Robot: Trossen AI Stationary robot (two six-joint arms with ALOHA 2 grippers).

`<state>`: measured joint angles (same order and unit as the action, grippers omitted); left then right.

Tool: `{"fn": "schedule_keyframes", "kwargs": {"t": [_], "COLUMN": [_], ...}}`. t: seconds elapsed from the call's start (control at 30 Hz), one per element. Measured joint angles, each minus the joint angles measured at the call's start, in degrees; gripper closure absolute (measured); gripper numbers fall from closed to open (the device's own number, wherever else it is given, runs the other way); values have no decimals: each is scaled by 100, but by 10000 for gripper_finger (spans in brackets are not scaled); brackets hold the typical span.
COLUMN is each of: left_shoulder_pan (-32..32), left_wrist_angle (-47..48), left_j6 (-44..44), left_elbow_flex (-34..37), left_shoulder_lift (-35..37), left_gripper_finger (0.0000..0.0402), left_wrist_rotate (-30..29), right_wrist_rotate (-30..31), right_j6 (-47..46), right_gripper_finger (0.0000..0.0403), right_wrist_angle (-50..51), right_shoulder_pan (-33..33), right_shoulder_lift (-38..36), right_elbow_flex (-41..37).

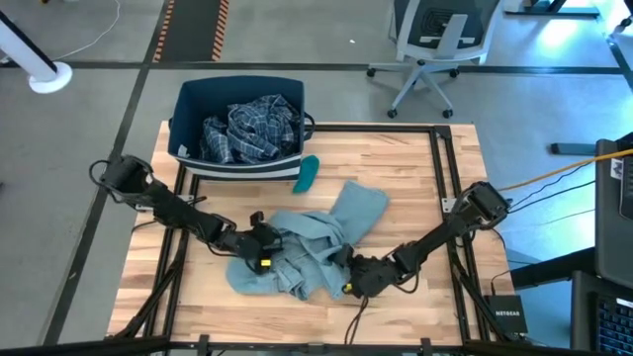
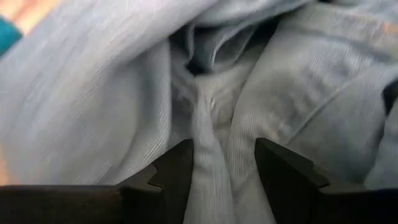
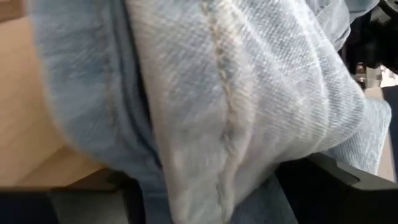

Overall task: Sort clothes
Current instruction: Put the light blue jeans into the blue laundry bin

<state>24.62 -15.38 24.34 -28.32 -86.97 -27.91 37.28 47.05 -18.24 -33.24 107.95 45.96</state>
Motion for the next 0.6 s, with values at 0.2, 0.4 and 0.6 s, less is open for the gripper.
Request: {"fn": "schedule_keyframes", "kwargs": {"t": [0.2, 0.4, 0.6], "left_shoulder_pan": [-259, -478, -604], "left_wrist_angle": [-782, -1619, -2232], "left_j6": [-183, -270, -417], "left_elbow_flex": [-2, -2, -23], "left_shoulder_lift": [-393, -891, -1135], "left_gripper_finger": [233, 233, 233], "left_wrist_rotate": [5, 215, 359], "right_wrist_rotate": [-522, -657, -1223], "right_j6": [266, 972, 1181], "right_gripper_finger": [111, 111, 111], "right_wrist_angle": [-788, -1076, -1087], "right_shoulder_pan": [304, 456, 727], "right_shoulder_lift": [29, 27, 21], "right_elbow_flex": [-7, 2, 4]}}
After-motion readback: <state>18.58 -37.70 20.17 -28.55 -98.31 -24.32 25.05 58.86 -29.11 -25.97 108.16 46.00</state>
